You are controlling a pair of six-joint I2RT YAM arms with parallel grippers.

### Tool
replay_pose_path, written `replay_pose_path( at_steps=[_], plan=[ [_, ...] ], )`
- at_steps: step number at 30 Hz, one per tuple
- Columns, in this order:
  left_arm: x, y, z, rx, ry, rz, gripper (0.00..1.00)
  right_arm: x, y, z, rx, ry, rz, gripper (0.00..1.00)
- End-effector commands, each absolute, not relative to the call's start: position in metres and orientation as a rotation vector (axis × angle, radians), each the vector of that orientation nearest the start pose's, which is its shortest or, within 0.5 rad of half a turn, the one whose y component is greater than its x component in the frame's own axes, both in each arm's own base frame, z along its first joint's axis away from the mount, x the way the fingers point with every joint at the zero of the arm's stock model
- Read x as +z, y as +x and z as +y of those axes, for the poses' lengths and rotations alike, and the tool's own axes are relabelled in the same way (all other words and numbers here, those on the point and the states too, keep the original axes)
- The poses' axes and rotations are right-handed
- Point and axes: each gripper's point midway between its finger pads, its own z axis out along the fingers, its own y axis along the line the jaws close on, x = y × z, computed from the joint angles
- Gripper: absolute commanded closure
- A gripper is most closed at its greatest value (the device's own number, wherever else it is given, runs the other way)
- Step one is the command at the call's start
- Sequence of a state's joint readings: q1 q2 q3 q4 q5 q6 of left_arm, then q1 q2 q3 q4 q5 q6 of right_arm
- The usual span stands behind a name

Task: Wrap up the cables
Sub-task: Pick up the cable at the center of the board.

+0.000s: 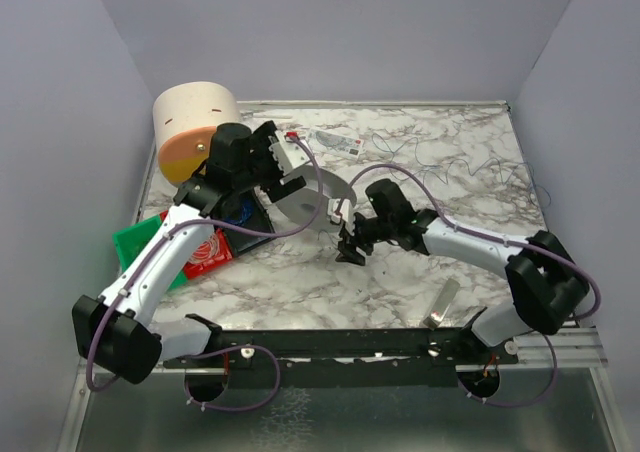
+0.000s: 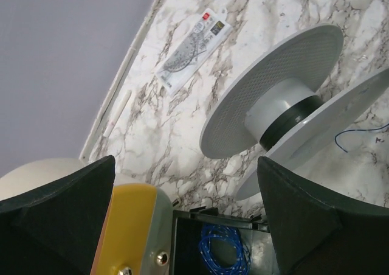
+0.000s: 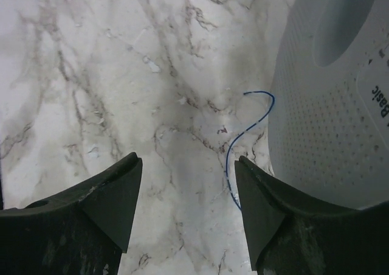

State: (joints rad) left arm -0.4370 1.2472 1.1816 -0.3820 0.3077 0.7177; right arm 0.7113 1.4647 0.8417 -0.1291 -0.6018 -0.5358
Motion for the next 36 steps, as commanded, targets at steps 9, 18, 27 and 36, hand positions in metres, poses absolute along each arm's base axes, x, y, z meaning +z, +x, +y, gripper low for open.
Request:
replay_pose_path(
  at_steps=[9,18,27,36],
  plan=[
    [0.232,0.329,-0.138,-0.005,1.075,1.676,0.01,0.061,0.299,0.321,0.513,-1.327,1.886,0.35],
    [0.228,0.325,-0.141,-0.027,1.083,1.668,0.01,0.034,0.304,0.326,0.481,-1.345,1.966,0.39],
    [0.225,0.324,-0.145,-0.053,1.105,1.664,0.01,0.014,0.292,0.321,0.500,-1.377,2.040,0.62],
    [0.229,0.328,-0.153,-0.094,1.099,1.677,0.01,0.071,0.294,0.312,0.451,-1.356,1.942,0.99]
  ],
)
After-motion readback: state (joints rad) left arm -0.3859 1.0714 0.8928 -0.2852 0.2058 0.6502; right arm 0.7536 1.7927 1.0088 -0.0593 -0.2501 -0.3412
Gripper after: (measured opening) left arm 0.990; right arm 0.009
